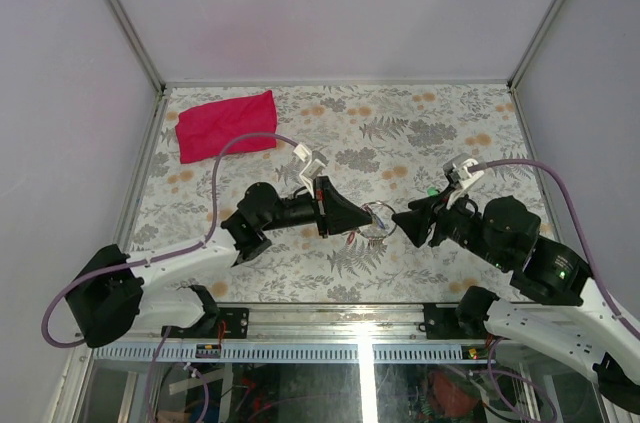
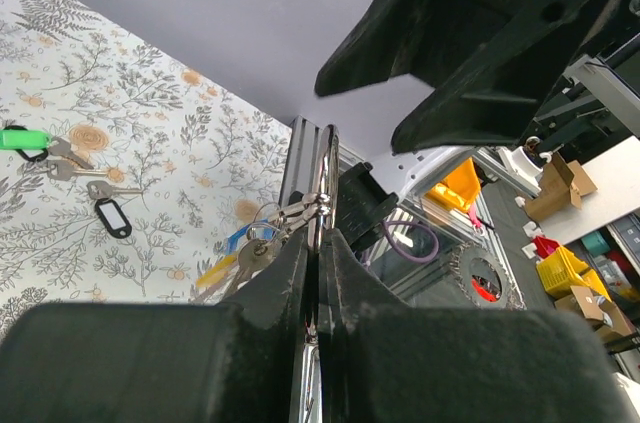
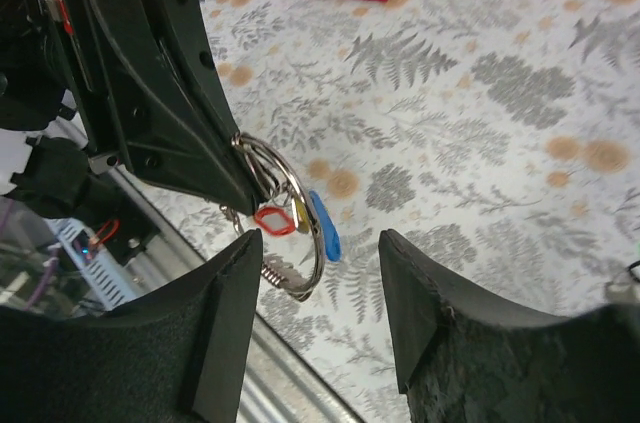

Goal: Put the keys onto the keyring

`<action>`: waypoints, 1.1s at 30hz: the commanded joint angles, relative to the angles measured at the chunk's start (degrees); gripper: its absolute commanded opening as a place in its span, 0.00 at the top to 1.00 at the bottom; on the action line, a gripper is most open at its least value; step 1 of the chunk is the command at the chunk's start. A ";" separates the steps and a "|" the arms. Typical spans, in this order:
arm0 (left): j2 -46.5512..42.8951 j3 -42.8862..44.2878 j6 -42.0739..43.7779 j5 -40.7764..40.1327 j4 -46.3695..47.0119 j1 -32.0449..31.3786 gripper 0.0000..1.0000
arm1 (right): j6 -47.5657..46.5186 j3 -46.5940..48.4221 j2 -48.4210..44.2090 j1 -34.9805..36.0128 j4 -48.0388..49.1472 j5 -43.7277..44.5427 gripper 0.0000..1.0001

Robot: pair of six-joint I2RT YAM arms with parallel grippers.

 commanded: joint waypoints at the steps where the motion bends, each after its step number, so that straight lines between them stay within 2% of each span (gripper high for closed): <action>1: -2.53 0.61 0.68 -0.95 3.45 -0.11 1.00 | 7.84 -1.88 -1.21 0.15 2.95 -4.28 0.43; 9: -3.85 1.93 1.89 -0.96 1.31 -0.12 1.00 | 10.18 -7.31 0.00 0.15 9.54 -6.99 0.50; 15: -5.06 3.11 4.04 -1.91 -2.32 -0.10 1.00 | 9.42 -9.80 -0.74 0.20 15.74 -4.32 0.89; 18: -5.92 3.08 5.49 -3.76 -4.81 -0.20 0.98 | 6.82 -9.12 -1.53 0.17 16.08 -1.75 0.98; 21: -7.16 3.41 7.70 -7.11 -9.36 -0.12 0.76 | 1.29 -4.72 -0.29 0.14 11.41 0.11 1.00; 25: -10.31 3.51 12.12 -12.31 -16.14 -0.13 0.61 | -7.05 3.18 4.21 0.16 -0.98 2.09 1.00; 30: -13.68 4.43 17.41 -18.52 -23.65 -0.14 0.55 | -16.21 10.83 10.75 0.19 -14.19 3.44 1.00; 33: -14.10 5.56 19.56 -20.37 -27.04 -0.17 0.53 | -18.89 13.43 13.35 0.20 -17.34 3.53 1.00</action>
